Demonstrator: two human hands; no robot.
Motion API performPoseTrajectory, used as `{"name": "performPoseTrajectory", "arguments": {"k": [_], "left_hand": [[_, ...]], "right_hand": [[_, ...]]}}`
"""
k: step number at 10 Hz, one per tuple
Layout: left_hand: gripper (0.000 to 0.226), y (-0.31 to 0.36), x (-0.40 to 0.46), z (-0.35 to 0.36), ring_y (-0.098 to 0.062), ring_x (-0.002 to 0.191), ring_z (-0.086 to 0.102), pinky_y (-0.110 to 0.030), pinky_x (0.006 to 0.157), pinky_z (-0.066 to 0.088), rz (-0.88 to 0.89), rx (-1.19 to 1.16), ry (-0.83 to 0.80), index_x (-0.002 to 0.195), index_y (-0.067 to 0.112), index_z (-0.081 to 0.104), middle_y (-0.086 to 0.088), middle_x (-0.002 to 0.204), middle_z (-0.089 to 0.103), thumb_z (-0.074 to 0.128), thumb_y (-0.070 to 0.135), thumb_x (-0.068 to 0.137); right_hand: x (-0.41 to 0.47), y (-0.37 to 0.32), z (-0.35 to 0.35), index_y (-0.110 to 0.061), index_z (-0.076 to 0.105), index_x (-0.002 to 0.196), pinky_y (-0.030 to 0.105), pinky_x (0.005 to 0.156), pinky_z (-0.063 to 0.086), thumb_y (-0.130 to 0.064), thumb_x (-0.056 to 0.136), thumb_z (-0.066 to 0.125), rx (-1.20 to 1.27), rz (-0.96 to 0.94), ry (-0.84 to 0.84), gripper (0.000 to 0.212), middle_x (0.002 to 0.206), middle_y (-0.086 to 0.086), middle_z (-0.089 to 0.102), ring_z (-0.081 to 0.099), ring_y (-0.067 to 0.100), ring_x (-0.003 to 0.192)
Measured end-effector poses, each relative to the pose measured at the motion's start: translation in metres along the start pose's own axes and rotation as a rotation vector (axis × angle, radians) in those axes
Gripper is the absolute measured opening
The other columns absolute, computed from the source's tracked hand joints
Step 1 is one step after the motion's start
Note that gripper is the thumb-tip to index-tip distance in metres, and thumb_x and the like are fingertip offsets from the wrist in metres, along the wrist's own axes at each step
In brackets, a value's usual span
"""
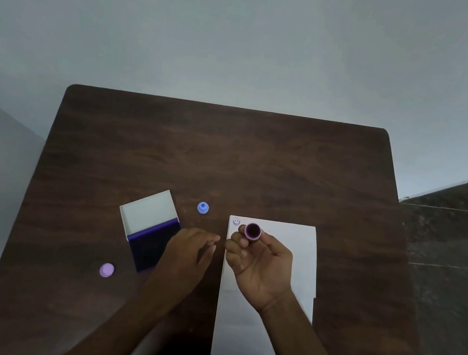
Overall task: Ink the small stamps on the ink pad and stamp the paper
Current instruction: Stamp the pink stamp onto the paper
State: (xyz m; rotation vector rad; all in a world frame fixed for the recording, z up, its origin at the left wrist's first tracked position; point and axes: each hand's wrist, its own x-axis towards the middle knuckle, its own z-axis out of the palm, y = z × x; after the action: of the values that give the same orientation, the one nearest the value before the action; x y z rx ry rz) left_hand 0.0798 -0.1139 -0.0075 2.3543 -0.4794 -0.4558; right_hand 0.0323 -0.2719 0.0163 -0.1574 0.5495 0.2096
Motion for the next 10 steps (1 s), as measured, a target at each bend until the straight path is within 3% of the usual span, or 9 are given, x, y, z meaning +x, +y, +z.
{"name": "performPoseTrajectory", "arguments": {"k": [1,3,4,5,6,7,8,9,10], "left_hand": [[0.031,-0.005,0.013,0.015,-0.018,0.116,0.053,-0.025,0.101,0.038,-0.114,0.009,-0.054,0.122,0.016,0.059,-0.005,0.124,0.059,0.058,0.019,0.091],[0.043,-0.012,0.047,0.036,-0.014,0.129,0.041,-0.021,0.111,0.025,-0.255,0.106,-0.285,0.134,0.023,0.046,-0.007,0.142,0.046,0.059,0.026,0.093],[0.043,-0.012,0.053,0.042,-0.019,0.126,0.047,-0.030,0.109,0.031,-0.308,0.120,-0.194,0.134,0.022,0.048,-0.003,0.140,0.050,0.058,0.031,0.092],[0.042,-0.007,0.055,0.045,-0.019,0.121,0.054,-0.030,0.106,0.036,-0.255,0.171,-0.147,0.131,0.022,0.053,-0.002,0.134,0.057,0.057,0.036,0.092],[0.047,-0.004,0.063,0.048,-0.021,0.123,0.052,-0.033,0.107,0.035,-0.279,0.213,-0.194,0.134,0.021,0.051,-0.003,0.137,0.055,0.054,0.042,0.092],[0.046,-0.005,0.064,0.056,-0.018,0.122,0.052,-0.031,0.107,0.034,-0.243,0.185,-0.165,0.132,0.020,0.053,-0.003,0.135,0.056,0.055,0.042,0.092],[0.046,-0.006,0.066,0.059,-0.018,0.121,0.051,-0.029,0.108,0.033,-0.364,0.065,-0.204,0.130,0.017,0.052,-0.004,0.135,0.054,0.059,0.039,0.091],[0.045,-0.008,0.069,0.064,-0.017,0.114,0.056,-0.030,0.107,0.039,-0.355,0.010,-0.155,0.126,0.014,0.056,-0.005,0.129,0.058,0.062,0.038,0.089],[0.039,-0.010,0.073,0.065,-0.011,0.097,0.056,-0.022,0.091,0.041,-0.376,-0.016,-0.079,0.113,0.013,0.061,-0.006,0.115,0.064,0.068,0.038,0.084]], "right_hand": [[0.001,-0.004,-0.006,-0.001,0.059,0.099,0.027,0.053,0.043,-0.021,0.087,0.053,0.004,-0.011,0.014,0.024,0.077,0.012,0.055,0.047,0.018,0.062],[0.009,-0.021,-0.021,0.000,0.070,0.097,0.026,0.060,0.050,-0.018,0.082,0.071,-0.245,-0.124,0.307,0.024,0.077,0.011,0.061,0.054,0.016,0.064],[0.015,-0.030,-0.027,-0.003,0.073,0.090,0.029,0.057,0.049,-0.029,0.068,0.083,-0.646,-0.284,0.501,0.035,0.072,0.013,0.064,0.054,0.021,0.059],[0.026,-0.034,-0.033,-0.016,0.072,0.079,0.028,0.057,0.053,-0.042,0.072,0.079,-1.156,-0.422,0.716,0.027,0.066,0.003,0.070,0.060,0.020,0.054],[0.039,-0.033,-0.037,-0.027,0.062,0.071,0.006,0.052,0.045,-0.046,0.077,0.072,-1.513,-0.532,0.829,0.022,0.064,-0.017,0.063,0.061,0.008,0.059],[0.052,-0.028,-0.041,-0.031,0.056,0.073,0.000,0.051,0.040,-0.041,0.079,0.071,-1.580,-0.613,0.790,0.020,0.065,-0.025,0.056,0.057,0.002,0.059],[0.059,-0.025,-0.047,-0.025,0.058,0.078,0.003,0.052,0.039,-0.040,0.079,0.072,-1.588,-0.608,0.759,0.020,0.071,-0.016,0.061,0.058,0.005,0.062],[0.063,-0.024,-0.054,-0.024,0.056,0.078,0.002,0.052,0.042,-0.037,0.079,0.073,-1.598,-0.624,0.723,0.021,0.072,-0.012,0.061,0.057,0.003,0.061],[0.065,-0.023,-0.061,-0.025,0.054,0.079,0.002,0.050,0.039,-0.038,0.081,0.070,-1.653,-0.572,0.719,0.021,0.076,-0.010,0.061,0.055,0.001,0.063]]}}
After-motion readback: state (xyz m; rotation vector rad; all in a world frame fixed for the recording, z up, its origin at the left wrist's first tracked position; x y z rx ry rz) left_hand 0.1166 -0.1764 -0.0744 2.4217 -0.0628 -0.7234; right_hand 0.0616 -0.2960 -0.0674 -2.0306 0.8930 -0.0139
